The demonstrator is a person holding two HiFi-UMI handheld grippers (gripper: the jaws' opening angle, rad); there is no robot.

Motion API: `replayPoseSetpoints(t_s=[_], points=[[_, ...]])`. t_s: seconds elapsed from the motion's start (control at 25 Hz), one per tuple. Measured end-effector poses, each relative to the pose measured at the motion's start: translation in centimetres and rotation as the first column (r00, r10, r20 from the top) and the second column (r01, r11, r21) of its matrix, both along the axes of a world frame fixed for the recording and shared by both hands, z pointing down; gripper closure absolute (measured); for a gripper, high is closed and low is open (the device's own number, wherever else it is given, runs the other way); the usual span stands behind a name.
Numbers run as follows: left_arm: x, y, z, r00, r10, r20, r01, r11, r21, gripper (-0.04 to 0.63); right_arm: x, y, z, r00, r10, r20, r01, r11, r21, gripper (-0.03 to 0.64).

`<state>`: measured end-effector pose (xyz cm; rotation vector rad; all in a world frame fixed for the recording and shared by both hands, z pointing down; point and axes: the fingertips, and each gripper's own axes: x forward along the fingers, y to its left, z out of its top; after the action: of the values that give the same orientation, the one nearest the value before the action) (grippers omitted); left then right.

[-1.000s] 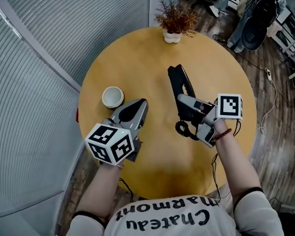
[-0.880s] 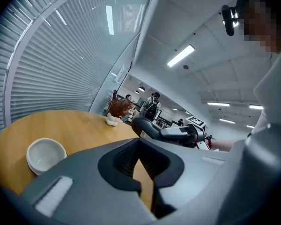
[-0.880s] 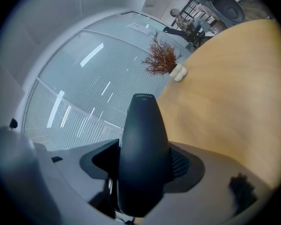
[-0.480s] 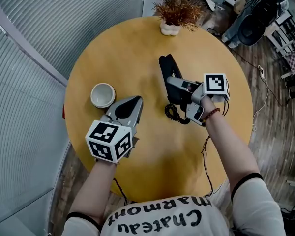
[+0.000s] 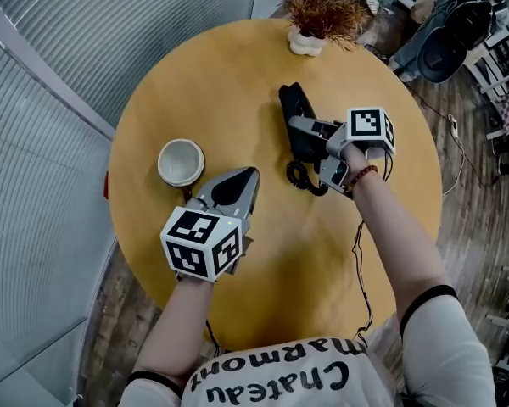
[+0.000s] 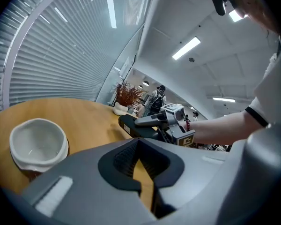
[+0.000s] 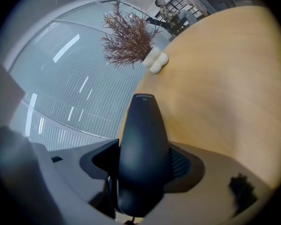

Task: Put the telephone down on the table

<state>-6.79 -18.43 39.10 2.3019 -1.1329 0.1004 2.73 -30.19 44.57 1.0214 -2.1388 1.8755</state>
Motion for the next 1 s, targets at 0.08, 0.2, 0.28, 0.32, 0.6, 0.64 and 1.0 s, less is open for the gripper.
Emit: replayPoseSetpoints(t_s=[0.08,0.2,0.28,0.32,0.6,0.64,1.0], points=[[0.2,0.9,-0.7,1.0,-0.011,-0.015,0.011,1.0,0.0,0.592,0.1,0.5,-0.5,1.0,-0.007,-0.022,0.007,1.0,-0.002,0.302],[-0.4,-0.6,1.3,1.0,0.001,-0.005,-0.001,1.0,0.011,0.591,-0.1,-1.8,1.7,0.997,0.002,-0.074,-0.003,1.0,-0.006,0.302],[-0.9,-1.9,3.3,1.0,0.006,0.012,-0.007,1.0,0.012,0.591,-0.6,-3.8,3.4,0.994,0.002,-0.109,-0.002,1.0,-0.002,0.302],[-1.1,-2.1,3.9,1.0,0.005,0.012,-0.005,1.0,0.01,0.591,-0.7,-4.4,3.9,0.992,-0.004,-0.125,0.005,1.0,0.003,0.302],[-0.7,-1.7,4.8,1.0,0.006,-0.014,-0.006,1.0,0.005,0.591,-0.3,-4.9,4.9,0.971,-0.034,-0.235,0.04,0.999,0.018,0.302],[-0.7,-1.8,4.9,1.0,0.006,-0.014,-0.006,1.0,0.003,0.591,-0.2,-5.2,4.9,0.969,-0.032,-0.247,0.039,0.999,0.023,0.302],[-0.4,-1.6,4.9,0.999,0.014,-0.034,-0.014,1.0,0.006,0.591,-0.3,-6.1,5.6,0.883,-0.058,-0.466,0.112,0.99,0.089,0.302]])
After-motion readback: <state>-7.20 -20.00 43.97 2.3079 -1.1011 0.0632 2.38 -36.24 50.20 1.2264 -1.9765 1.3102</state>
